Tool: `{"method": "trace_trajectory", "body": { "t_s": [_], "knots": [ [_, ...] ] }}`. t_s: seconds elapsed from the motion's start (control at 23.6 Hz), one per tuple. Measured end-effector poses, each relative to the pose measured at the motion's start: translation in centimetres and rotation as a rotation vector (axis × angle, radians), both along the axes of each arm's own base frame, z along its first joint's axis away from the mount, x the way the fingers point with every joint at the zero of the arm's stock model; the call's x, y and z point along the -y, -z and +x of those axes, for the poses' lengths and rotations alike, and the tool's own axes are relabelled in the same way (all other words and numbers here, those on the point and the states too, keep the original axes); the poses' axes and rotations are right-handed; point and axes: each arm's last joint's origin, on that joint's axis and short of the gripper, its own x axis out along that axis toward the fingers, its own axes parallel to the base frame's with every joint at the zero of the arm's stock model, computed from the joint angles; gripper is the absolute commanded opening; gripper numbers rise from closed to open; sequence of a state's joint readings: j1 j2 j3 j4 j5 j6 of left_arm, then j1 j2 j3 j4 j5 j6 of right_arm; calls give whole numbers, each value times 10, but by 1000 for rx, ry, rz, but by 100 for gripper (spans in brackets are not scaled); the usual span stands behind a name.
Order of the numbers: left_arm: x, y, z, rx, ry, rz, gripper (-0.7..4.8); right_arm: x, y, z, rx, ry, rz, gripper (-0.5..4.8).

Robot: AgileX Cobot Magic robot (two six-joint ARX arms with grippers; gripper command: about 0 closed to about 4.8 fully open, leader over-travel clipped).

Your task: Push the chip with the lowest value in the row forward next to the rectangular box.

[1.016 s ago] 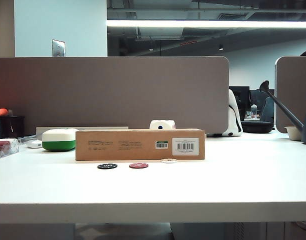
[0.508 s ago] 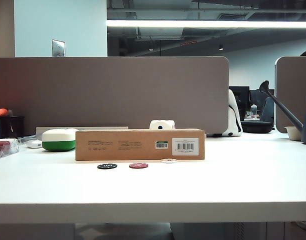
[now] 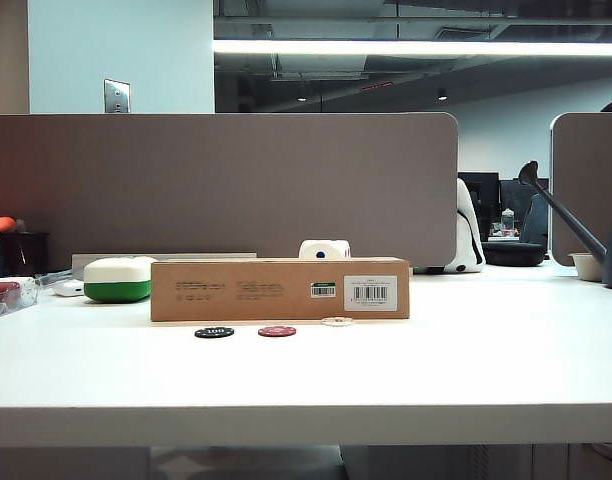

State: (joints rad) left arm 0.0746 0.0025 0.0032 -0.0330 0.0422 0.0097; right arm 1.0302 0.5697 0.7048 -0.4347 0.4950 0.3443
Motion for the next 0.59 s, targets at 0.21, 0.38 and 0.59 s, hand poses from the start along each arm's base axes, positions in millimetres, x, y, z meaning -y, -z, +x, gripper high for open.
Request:
{"method": "trace_trajectory", "body": {
  "t_s": [0.21, 0.38, 0.59],
  "knots": [
    [0, -1, 0, 13, 0, 1, -5, 0, 0, 0, 0, 0, 0, -9],
    [0, -1, 0, 14, 0, 1, -5, 0, 0, 0, 0, 0, 0, -9],
    [0, -1, 0, 13, 0, -1, -5, 0, 0, 0, 0, 0, 0, -9]
  ]
}}
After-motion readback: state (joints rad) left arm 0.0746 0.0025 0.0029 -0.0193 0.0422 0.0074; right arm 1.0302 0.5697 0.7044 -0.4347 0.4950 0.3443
